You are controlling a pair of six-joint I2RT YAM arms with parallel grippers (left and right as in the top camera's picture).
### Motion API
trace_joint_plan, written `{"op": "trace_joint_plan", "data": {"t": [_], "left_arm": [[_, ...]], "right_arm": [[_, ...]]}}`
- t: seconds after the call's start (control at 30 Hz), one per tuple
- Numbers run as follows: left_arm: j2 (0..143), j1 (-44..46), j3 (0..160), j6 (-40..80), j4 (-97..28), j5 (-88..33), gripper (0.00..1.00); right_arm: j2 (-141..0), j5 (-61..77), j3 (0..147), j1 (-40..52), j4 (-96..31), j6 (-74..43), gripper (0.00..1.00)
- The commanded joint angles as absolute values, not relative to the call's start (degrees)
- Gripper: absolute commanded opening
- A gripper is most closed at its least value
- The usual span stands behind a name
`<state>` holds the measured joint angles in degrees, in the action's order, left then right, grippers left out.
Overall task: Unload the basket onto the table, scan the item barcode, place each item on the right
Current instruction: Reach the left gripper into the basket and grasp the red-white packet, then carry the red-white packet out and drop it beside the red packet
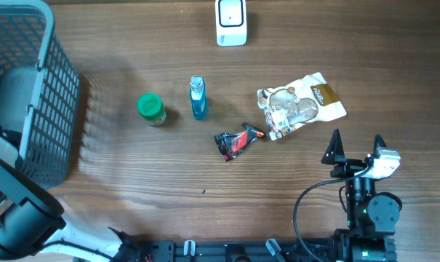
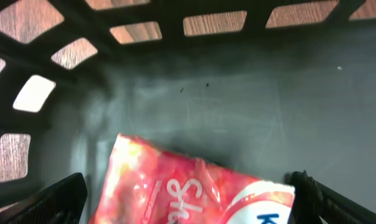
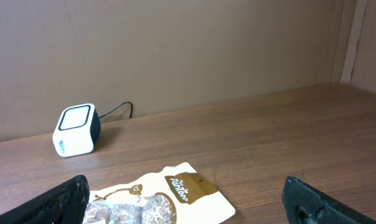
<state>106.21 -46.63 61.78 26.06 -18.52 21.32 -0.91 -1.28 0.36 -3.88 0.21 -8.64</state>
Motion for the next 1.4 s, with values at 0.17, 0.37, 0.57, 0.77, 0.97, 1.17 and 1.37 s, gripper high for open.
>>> {"op": "trace_joint_plan", "data": {"t": [0.17, 0.37, 0.57, 0.77, 0.97, 1.17, 1.37], "left_arm": [[110.0, -47.3, 60.4, 25.9, -19.7, 21.4, 0.73], [110.0, -47.3, 60.4, 25.9, -21.1, 20.8, 0.54], [105.2, -47.3, 61.6, 25.9, -24.6, 15.6, 0.54], [89.9, -47.3, 70.9, 25.9, -32.5, 9.1, 0.55], [75.7, -47.3, 83.3, 27.9, -33.7, -3.0, 0.56], [66.8, -44.1, 88.8, 29.6, -30.9, -36.1, 0.59], [66.0, -17.8, 88.8, 18.3, -43.8, -46.6, 0.63]], "right_arm": [[-0.8, -0.5, 0.3, -3.7, 0.4, -7.5, 1.0], [-0.8, -0.5, 0.3, -3.7, 0.4, -7.5, 1.0], [-0.8, -0.5, 0.3, -3.7, 0.4, -7.5, 1.0], [-0.8, -0.5, 0.3, -3.7, 0.4, -7.5, 1.0], [-0.8, -0.5, 0.3, -3.7, 0.4, -7.5, 1.0], [-0.8, -0.5, 0.3, -3.7, 0.4, -7.5, 1.0], [-0.8, -0.5, 0.3, -3.7, 0.4, -7.5, 1.0]]}}
